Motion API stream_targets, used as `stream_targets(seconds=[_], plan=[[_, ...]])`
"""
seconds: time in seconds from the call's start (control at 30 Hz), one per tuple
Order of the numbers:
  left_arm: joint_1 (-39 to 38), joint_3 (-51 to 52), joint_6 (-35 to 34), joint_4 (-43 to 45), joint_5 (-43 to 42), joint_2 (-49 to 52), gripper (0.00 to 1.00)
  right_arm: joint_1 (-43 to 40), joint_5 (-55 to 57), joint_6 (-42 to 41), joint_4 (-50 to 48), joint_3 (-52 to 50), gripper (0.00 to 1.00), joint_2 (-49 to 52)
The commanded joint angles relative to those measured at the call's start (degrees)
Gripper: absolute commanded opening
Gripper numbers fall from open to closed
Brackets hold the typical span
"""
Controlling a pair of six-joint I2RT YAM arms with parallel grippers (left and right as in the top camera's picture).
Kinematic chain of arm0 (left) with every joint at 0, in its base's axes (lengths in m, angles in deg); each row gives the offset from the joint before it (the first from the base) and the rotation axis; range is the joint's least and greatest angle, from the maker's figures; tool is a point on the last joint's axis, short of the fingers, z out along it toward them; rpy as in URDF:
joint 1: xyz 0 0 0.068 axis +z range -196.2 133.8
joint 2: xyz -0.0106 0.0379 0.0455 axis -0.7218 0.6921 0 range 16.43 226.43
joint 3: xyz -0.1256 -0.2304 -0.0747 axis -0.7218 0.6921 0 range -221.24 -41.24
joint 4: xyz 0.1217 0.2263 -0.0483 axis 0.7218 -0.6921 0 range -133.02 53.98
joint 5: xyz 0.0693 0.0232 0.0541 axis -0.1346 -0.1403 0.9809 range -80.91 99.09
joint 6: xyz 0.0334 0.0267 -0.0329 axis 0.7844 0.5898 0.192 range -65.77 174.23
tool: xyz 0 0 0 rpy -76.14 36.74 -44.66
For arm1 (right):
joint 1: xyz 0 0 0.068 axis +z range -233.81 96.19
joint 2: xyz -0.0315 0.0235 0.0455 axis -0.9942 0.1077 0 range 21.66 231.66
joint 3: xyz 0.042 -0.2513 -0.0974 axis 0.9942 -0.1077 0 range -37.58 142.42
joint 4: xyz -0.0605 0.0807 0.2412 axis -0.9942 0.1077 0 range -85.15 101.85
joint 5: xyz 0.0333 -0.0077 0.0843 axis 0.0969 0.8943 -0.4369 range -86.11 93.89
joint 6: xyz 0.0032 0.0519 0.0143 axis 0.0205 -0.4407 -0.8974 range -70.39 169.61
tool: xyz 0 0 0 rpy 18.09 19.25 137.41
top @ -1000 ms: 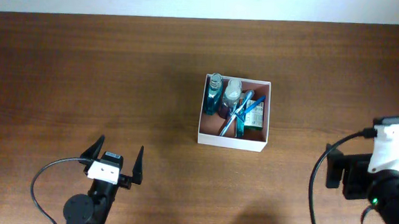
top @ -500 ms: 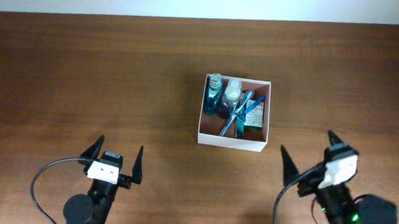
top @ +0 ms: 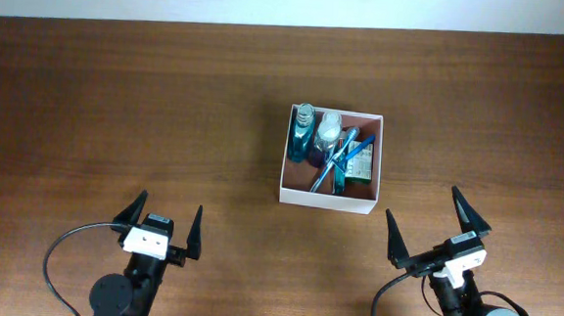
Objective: Pack container
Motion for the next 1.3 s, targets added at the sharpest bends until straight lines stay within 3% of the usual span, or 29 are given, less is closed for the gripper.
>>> stream_targets(seconds=[0.0, 0.3, 1.27], plan=[[0.1, 0.3, -0.5, 0.0, 0.2, -0.5, 0.99, -0.2, 1.1, 0.0, -0.9, -0.7, 0.99, -0.7], [0.1, 0.3, -0.5, 0.0, 0.2, -0.5, 0.99, -1.2, 0.4, -1.6, -7.3, -3.1, 0.99, -0.7], [0.1, 0.3, -0.5, 0.0, 0.2, -0.5, 0.99, -1.2, -0.4, -1.6, -10.9, -7.0, 0.99, -0.7]])
